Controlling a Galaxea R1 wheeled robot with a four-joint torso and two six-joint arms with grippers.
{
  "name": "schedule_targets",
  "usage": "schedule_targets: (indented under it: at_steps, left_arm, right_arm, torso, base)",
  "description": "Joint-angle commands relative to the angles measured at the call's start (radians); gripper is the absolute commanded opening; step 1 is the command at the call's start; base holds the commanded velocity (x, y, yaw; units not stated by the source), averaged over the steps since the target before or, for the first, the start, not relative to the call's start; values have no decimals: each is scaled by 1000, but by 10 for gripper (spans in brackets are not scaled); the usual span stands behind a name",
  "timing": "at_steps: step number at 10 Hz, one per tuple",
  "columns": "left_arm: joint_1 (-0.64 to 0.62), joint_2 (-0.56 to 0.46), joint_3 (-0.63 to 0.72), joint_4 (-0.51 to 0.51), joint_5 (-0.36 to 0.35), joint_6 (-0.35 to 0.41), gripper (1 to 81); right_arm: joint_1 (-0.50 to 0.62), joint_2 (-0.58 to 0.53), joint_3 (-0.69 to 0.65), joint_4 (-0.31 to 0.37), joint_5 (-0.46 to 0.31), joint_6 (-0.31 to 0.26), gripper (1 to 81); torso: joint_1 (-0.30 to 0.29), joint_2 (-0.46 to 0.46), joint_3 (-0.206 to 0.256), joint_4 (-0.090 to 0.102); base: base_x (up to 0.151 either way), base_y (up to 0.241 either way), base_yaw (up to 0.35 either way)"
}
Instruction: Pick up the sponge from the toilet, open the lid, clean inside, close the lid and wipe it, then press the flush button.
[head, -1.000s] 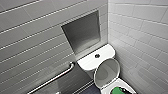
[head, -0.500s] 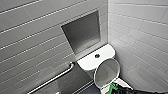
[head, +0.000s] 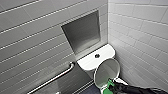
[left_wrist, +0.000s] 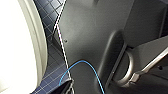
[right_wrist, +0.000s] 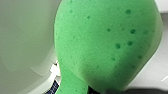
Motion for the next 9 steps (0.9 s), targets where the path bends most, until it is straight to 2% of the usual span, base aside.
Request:
schedule_targets:
  at_steps: [1,2,4,6,7,8,9]
  left_arm:
    - [1,-18,-9,-3,73,6,811]
    - [1,-16,-9,-3,73,6,811]
    - [1,-16,-10,-3,73,6,811]
    - [1,-13,-10,1,73,6,811]
    - [1,-13,-9,1,73,6,811]
    - [1,-13,-10,1,73,7,811]
    - [1,-12,-7,3,73,7,811]
  right_arm:
    - [36,90,-111,163,111,-25,10]
    - [10,101,-125,182,152,-30,10]
    - [-28,116,-110,171,152,-36,10]
    - [-59,115,-33,119,139,-76,10]
    - [-59,96,42,99,75,-76,10]
    - [-59,61,151,50,-25,-75,10]
    - [-54,6,275,-17,-79,-68,10]
  torso:
    - [0,0,0,0]
    - [0,0,0,0]
    - [0,0,0,0]
    - [0,0,0,0]
    - [0,0,1,0]
    - [0,0,1,0]
    - [0,0,1,0]
  base:
    - [0,0,0]
    - [0,0,0]
    - [0,0,0]
    - [0,0,0]
    - [0,0,0]
    - [0,0,0]
    - [0,0,0]
